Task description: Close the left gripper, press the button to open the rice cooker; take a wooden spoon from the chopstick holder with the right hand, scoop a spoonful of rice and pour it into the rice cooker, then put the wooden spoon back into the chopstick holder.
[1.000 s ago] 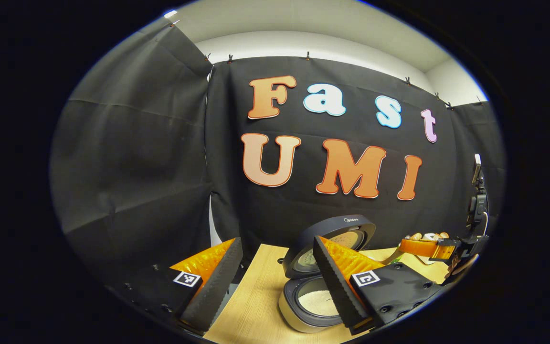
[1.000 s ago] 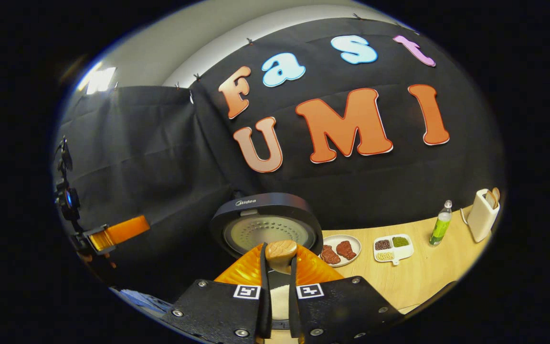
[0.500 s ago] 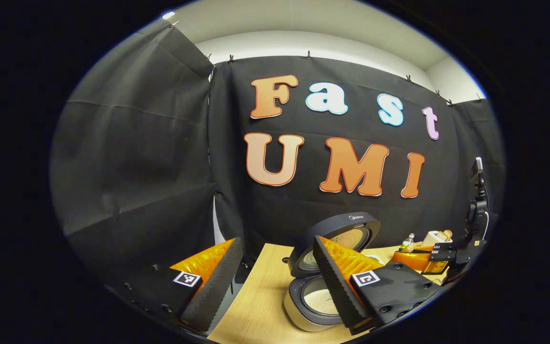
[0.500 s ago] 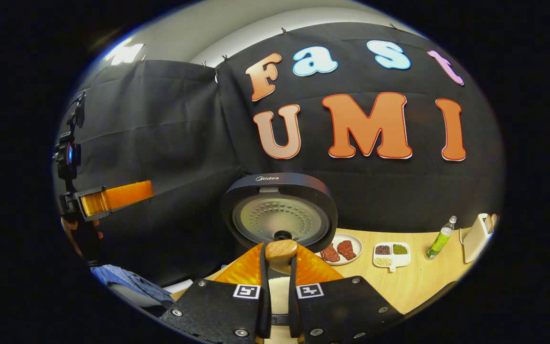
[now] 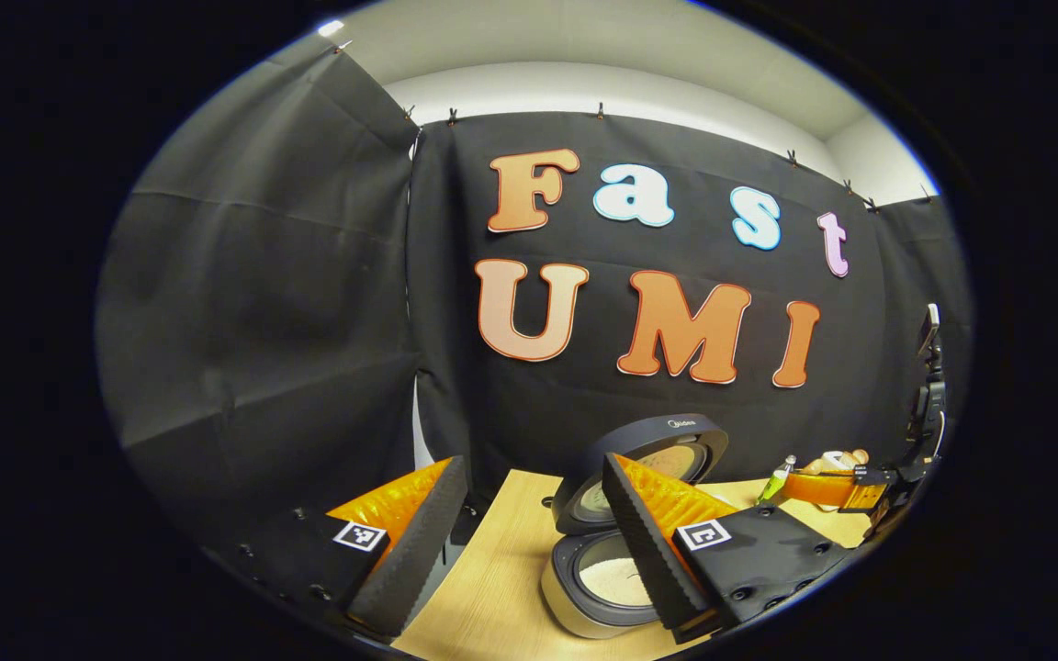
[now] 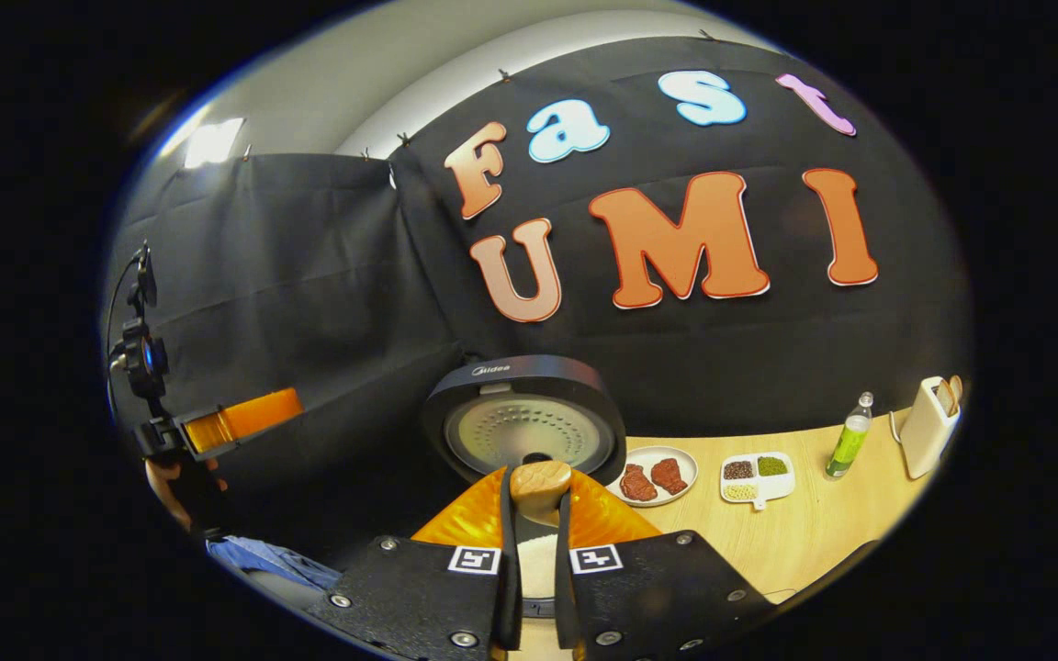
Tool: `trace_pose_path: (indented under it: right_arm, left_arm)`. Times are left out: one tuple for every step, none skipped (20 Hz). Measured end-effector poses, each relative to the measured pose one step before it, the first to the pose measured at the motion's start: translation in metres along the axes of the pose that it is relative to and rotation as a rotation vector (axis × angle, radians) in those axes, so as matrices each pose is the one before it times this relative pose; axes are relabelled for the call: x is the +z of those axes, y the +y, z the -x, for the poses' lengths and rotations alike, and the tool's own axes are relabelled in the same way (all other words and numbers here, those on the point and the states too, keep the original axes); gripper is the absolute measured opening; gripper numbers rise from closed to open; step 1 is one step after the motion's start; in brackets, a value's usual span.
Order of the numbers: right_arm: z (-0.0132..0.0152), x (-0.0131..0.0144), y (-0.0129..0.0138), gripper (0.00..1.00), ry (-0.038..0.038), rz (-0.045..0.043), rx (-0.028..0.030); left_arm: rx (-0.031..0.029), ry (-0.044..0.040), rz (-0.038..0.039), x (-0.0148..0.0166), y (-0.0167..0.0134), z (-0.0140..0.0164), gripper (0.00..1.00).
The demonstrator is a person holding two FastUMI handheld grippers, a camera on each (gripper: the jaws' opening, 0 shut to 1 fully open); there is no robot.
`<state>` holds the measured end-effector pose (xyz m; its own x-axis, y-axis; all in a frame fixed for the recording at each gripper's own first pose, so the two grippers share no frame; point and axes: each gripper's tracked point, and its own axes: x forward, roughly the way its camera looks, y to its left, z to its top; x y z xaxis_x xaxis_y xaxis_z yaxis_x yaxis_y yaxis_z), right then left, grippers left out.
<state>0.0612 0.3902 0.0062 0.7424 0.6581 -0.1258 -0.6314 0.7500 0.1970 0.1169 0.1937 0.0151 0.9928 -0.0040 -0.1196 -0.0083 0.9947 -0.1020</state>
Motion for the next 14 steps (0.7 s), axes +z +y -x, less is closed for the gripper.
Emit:
trace_pose_path:
  right_arm:
    - [0.00759,0.00308,-0.00693,0.13,-0.00364,-0.01269,-0.00237]
    - [0.00853,0.00443,-0.00809,0.13,-0.00789,-0.01246,-0.00767]
    - [0.00851,0.00461,-0.01066,0.13,-0.00733,-0.00957,-0.01266]
    - [0.00842,0.00390,-0.01027,0.13,-0.00740,-0.00456,-0.01616]
    - [0.00827,0.00349,-0.01183,0.13,-0.00409,-0.00113,-0.01851]
    - [0.00847,0.00204,-0.01241,0.13,-0.00158,0.00051,-0.02069]
    - [0.00926,0.00197,-0.01388,0.13,-0.00379,-0.00040,-0.02186]
    - [0.00951,0.00159,-0.01393,0.13,-0.00313,0.00080,-0.02368]
    - [0.00965,0.00029,-0.01411,0.13,-0.00024,0.00072,-0.02371]
    - [0.00767,0.00055,-0.01489,0.13,-0.00052,-0.00309,-0.02433]
    - [0.00908,-0.00082,-0.01582,0.13,0.00081,-0.00715,-0.02444]
    - [0.00804,-0.00164,-0.01511,0.13,0.00313,-0.00777,-0.02209]
    - [0.00803,-0.00227,-0.01471,0.14,0.00415,-0.00710,-0.02010]
    - [0.00750,-0.00341,-0.01439,0.13,0.00684,-0.00752,-0.02196]
  left_arm:
    - [0.00473,-0.00517,0.00293,0.00233,-0.00155,0.00098,0.97]
    - [0.00369,-0.00483,0.00183,0.00159,-0.00289,0.00143,0.98]
    - [0.00367,-0.00239,0.00038,0.00221,-0.00201,0.00153,0.99]
    - [0.00631,-0.00309,-0.00167,0.00092,-0.00127,-0.00075,1.00]
    - [0.00750,-0.00425,-0.00032,0.00228,-0.00192,-0.00078,1.00]
    - [0.00418,-0.00458,0.00449,0.00092,-0.00238,-0.00007,0.98]
    - [-0.00053,-0.00603,0.01199,0.00162,-0.00426,0.00049,0.98]
    - [0.00043,-0.00288,0.01461,-0.00077,-0.00455,-0.00047,0.98]
    - [0.00227,0.00100,0.00969,-0.00115,-0.00260,-0.00048,0.98]
    - [0.00553,0.00174,0.00232,-0.00252,-0.00214,0.00098,0.98]
    - [0.00667,-0.00048,-0.00327,-0.00114,-0.00198,0.00023,0.98]
    - [0.00120,-0.00397,-0.00180,0.00178,-0.00243,0.00093,0.98]
    - [-0.00293,-0.00505,0.00328,0.00087,-0.00409,0.00137,0.98]
    - [-0.00319,-0.00419,0.00627,-0.00130,-0.00369,0.00004,0.97]
